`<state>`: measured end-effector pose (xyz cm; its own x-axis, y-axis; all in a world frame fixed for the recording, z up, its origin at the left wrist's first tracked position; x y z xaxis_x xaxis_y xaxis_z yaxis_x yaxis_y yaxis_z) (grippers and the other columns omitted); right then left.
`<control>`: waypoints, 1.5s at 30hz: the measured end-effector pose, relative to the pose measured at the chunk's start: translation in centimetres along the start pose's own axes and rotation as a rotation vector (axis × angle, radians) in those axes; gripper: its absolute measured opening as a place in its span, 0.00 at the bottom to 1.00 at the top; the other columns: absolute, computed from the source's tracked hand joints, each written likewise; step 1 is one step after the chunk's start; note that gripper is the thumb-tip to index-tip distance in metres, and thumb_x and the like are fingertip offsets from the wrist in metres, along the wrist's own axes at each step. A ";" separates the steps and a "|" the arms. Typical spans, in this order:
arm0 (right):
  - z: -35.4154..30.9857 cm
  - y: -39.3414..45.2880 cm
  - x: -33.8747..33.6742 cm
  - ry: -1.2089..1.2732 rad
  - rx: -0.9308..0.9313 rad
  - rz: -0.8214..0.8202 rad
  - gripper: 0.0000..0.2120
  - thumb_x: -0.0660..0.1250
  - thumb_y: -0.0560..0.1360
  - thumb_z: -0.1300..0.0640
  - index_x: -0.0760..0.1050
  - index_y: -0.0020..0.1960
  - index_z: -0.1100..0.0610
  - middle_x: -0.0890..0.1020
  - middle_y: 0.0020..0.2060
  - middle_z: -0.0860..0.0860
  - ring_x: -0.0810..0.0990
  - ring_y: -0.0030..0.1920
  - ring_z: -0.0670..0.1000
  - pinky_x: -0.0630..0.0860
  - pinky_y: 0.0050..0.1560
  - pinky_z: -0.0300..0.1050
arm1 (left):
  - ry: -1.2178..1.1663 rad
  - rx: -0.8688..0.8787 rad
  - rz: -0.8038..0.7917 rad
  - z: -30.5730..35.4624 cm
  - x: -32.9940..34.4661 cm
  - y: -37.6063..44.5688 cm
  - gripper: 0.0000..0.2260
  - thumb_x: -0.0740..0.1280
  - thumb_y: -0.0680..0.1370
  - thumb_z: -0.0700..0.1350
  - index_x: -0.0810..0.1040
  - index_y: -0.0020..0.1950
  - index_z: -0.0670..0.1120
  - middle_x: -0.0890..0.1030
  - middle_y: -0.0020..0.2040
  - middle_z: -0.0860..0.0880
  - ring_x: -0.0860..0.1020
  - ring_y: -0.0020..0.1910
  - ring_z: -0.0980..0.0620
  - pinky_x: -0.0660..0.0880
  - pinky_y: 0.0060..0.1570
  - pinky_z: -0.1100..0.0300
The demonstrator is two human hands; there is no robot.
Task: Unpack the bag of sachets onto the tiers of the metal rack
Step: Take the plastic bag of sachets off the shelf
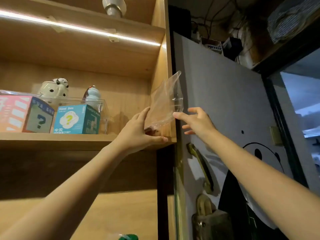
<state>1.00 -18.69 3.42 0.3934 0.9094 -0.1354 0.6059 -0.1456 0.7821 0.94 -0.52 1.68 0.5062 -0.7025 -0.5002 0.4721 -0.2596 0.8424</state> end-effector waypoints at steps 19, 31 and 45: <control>-1.4 2.3 4.4 0.243 0.330 -0.208 0.26 0.69 0.72 0.53 0.65 0.65 0.62 0.78 0.52 0.65 0.81 0.44 0.60 0.81 0.28 0.48 | 0.317 0.120 0.192 -2.9 1.1 2.2 0.13 0.61 0.78 0.50 0.83 0.50 0.47 0.83 0.42 0.44 0.79 0.41 0.44 0.76 0.44 0.51; -0.6 2.7 2.0 0.221 0.290 -0.073 0.11 0.69 0.71 0.65 0.75 0.53 0.64 0.79 0.37 0.58 0.81 0.31 0.54 0.80 0.25 0.45 | 0.688 0.358 0.303 1.5 2.8 0.9 0.11 0.57 0.79 0.43 0.78 0.44 0.47 0.81 0.42 0.47 0.80 0.40 0.45 0.73 0.35 0.55; 1.7 3.5 -1.5 0.273 0.136 -0.101 0.06 0.66 0.72 0.69 0.79 0.45 0.61 0.82 0.41 0.55 0.81 0.40 0.50 0.81 0.40 0.45 | 0.021 0.109 0.104 0.5 -3.4 1.7 0.18 0.59 0.77 0.52 0.74 0.62 0.45 0.77 0.61 0.46 0.73 0.55 0.53 0.67 0.53 0.61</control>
<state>3.73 -21.21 5.35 0.1379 0.9901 -0.0255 0.7262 -0.0835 0.6824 -0.36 1.11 4.90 0.5641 -0.7156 -0.4120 0.3358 -0.2570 0.9062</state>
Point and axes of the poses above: each hand's wrist, its own y-axis towards the middle knuckle, its own x-axis out of the palm, z = x × y, the point moved 2 cm from there along y, towards the middle knuckle
